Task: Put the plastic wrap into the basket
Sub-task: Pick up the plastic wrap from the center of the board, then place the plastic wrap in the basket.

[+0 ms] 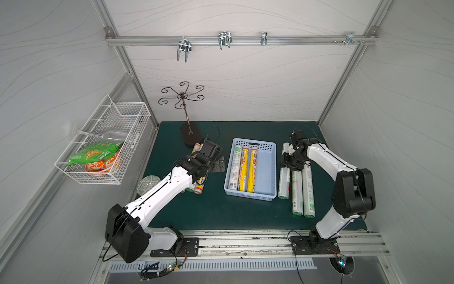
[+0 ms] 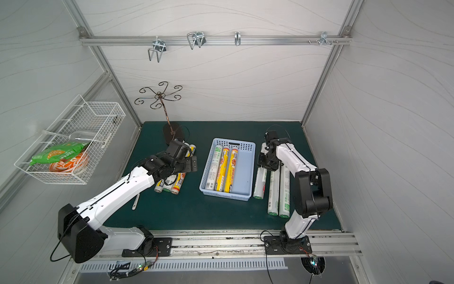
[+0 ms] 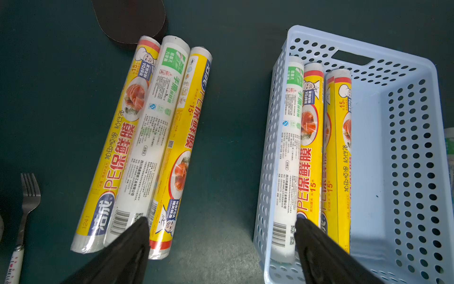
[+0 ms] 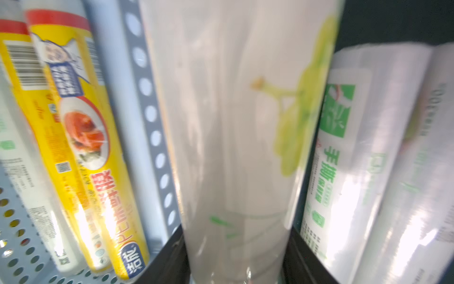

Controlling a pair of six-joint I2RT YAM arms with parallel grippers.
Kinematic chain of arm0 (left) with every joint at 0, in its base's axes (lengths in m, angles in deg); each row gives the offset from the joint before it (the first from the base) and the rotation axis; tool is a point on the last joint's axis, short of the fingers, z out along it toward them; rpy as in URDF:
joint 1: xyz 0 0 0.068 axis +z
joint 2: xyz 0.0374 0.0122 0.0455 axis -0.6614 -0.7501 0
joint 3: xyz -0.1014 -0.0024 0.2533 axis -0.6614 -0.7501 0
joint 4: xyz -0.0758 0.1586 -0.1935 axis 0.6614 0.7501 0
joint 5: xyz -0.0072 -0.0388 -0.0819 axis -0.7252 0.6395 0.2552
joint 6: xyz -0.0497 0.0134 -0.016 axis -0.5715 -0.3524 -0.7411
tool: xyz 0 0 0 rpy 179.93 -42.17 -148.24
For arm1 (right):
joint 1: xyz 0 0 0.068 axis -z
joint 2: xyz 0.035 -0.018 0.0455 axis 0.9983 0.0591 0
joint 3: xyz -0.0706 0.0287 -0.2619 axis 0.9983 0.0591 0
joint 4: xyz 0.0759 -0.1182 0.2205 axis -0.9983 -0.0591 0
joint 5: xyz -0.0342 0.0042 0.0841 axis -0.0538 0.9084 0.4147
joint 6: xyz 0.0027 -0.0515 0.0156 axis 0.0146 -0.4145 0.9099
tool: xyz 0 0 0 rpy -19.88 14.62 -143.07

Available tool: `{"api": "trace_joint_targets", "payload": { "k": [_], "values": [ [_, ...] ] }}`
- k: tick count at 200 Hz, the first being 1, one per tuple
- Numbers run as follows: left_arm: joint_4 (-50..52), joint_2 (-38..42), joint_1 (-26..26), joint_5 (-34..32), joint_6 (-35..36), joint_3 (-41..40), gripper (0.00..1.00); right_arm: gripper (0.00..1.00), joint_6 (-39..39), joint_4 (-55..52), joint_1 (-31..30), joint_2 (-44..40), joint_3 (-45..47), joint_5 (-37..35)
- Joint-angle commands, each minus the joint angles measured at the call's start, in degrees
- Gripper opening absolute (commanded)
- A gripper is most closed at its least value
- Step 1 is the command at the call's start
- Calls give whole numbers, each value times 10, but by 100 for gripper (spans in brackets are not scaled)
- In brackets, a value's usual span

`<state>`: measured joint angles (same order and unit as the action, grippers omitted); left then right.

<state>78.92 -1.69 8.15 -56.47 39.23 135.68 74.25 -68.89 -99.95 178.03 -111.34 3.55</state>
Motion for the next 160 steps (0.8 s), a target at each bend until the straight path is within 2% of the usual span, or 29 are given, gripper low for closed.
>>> {"api": "trace_joint_targets", "payload": {
  "k": [1,36,68,103,160],
  "values": [
    [-19,11,4,-5,3,2,95,27,-5,-58,-12,-35,-44,-19],
    [-21,15,4,-5,3,-2,95,27,26,-60,-34,-40,-78,48],
    [-21,16,3,-5,1,-6,95,26,65,-6,-47,-25,-88,155],
    [-19,19,3,-6,1,-5,95,26,95,17,-80,8,-112,157],
    [-20,19,4,-4,-1,-8,95,26,111,53,-97,62,-114,132]
  ]
}}
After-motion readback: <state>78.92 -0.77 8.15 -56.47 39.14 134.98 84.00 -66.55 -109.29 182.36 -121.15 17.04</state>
